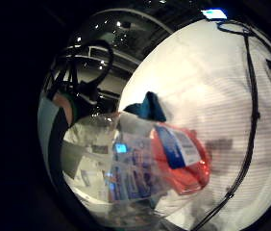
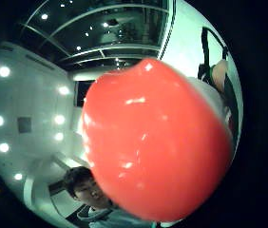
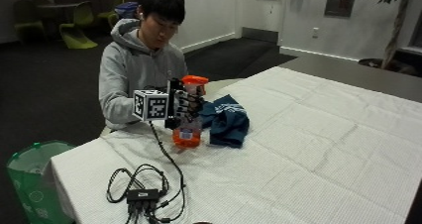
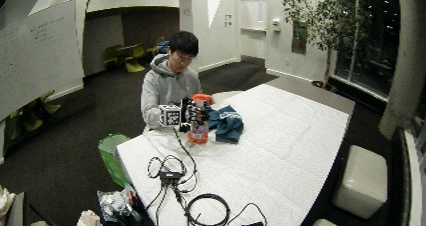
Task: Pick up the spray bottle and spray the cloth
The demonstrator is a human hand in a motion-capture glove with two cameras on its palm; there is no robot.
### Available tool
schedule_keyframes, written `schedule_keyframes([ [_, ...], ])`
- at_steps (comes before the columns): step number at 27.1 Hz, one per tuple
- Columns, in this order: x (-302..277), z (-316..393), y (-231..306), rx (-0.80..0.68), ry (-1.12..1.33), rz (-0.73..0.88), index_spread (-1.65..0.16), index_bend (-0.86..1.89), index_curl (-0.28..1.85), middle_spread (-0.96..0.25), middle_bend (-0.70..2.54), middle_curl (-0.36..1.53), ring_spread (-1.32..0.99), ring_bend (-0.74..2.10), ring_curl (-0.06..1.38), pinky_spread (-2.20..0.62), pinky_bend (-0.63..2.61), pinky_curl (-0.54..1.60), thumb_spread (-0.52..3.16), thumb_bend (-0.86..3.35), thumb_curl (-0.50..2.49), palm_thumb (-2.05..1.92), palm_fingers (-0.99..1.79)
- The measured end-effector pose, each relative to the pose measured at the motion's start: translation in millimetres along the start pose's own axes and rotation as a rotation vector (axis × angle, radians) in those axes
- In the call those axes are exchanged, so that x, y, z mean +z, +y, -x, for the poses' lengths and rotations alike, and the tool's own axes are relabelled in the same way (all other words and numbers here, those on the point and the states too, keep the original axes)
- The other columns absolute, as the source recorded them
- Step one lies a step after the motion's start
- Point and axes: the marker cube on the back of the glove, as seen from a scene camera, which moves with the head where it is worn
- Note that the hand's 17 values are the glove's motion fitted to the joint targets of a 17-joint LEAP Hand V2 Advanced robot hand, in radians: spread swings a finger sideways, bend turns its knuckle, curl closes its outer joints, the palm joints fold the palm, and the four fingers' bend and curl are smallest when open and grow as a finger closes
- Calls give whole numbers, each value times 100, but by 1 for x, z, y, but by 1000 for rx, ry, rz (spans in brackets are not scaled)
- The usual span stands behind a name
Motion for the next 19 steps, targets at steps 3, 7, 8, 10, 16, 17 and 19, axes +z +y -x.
schedule_keyframes([
  [3,7,7,-11,1,40,40,-19,28,34,-6,50,43,-9,57,36,2,27,30,67,7,50,95,123],
  [7,15,10,-24,1,126,42,-20,35,39,-8,55,46,-13,58,38,-7,28,32,51,4,54,97,137],
  [8,17,12,-27,-3,149,41,-20,37,40,-8,57,46,-14,59,38,-9,28,32,49,4,55,97,139],
  [10,23,15,-33,-15,194,56,-21,39,41,-9,58,47,-15,61,40,-12,28,32,44,1,56,96,143],
  [16,46,38,-46,-75,414,274,-20,44,46,-11,60,49,-17,65,42,-19,30,34,35,-2,60,97,143],
  [17,51,46,-47,-93,477,323,-20,45,46,-11,60,49,-17,66,43,-20,31,35,33,-2,61,97,144],
  [19,62,65,-44,-131,627,429,-19,47,47,-11,60,49,-18,66,43,-20,31,35,31,-3,62,96,143],
])
